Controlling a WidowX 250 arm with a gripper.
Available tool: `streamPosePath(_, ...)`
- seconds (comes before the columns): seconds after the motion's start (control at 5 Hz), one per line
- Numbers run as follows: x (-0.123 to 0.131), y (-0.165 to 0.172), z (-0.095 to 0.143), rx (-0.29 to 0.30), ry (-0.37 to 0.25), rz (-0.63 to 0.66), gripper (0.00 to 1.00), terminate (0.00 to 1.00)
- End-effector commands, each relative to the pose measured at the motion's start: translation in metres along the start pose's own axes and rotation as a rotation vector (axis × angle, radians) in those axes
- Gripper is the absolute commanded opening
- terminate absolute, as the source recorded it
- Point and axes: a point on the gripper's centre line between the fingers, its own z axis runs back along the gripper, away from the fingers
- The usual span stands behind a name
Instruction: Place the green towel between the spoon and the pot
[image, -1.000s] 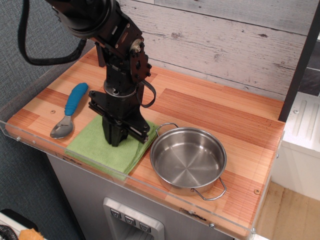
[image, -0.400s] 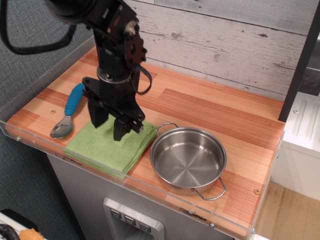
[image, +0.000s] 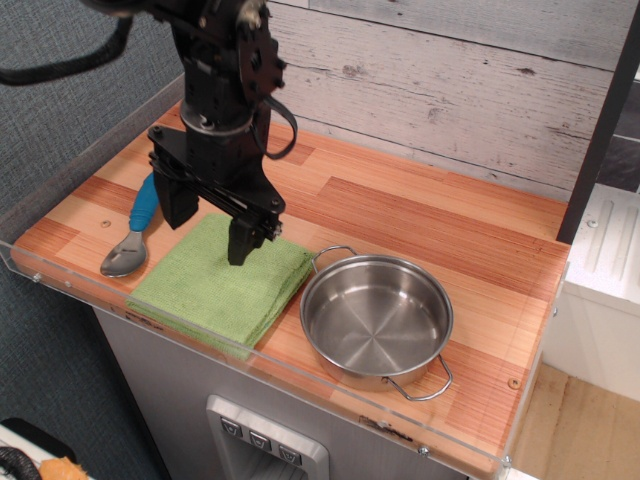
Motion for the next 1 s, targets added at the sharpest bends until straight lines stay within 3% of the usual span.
streamPosePath(0.0, 0.033, -0.011, 0.042, -0.014, -0.035, -0.015, 1.0, 0.0)
streamPosePath(0.2, 0.055, -0.036, 0.059, -0.064, -0.061, -0.047, 1.0, 0.0)
streamPosePath(0.6, 0.084, -0.077, 0.084, -0.066, -0.095, -0.129, 1.0, 0.0)
streamPosePath(0.8, 0.095, -0.082, 0.089, -0.054, -0.11, -0.073, 1.0, 0.0)
